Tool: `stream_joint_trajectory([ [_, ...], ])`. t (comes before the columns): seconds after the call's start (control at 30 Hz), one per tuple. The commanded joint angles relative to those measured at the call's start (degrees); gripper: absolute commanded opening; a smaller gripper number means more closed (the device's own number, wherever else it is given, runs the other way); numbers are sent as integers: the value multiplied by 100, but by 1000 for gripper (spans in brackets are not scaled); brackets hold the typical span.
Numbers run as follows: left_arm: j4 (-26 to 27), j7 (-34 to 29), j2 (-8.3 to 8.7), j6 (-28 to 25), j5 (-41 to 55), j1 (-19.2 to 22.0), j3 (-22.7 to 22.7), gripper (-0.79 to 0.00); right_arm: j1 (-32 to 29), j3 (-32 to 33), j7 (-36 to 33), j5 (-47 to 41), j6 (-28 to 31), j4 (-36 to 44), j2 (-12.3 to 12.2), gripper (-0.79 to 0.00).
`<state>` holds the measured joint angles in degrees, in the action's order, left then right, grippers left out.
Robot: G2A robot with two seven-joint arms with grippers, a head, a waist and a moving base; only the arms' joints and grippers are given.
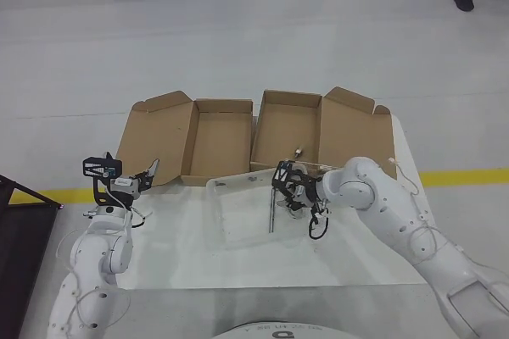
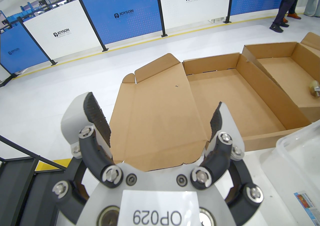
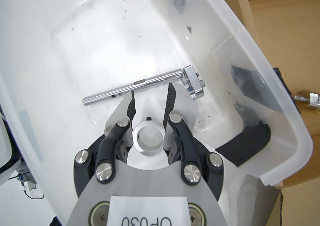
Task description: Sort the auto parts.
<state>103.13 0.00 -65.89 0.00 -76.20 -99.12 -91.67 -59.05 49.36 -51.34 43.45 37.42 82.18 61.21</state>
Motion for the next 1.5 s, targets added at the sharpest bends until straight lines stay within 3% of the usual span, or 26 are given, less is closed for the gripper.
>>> stream_joint_trajectory([
  [0.0,0,0,0,0,0,0,0,0,-34,99,-194,-48,52,67,-48,-496],
  [0.47,0,0,0,0,0,0,0,0,45,-84,-1180,89,-201,149,-105,-486],
  [1.47,0,0,0,0,0,0,0,0,333,-476,-1404,-10,-296,-5,-53,-613],
])
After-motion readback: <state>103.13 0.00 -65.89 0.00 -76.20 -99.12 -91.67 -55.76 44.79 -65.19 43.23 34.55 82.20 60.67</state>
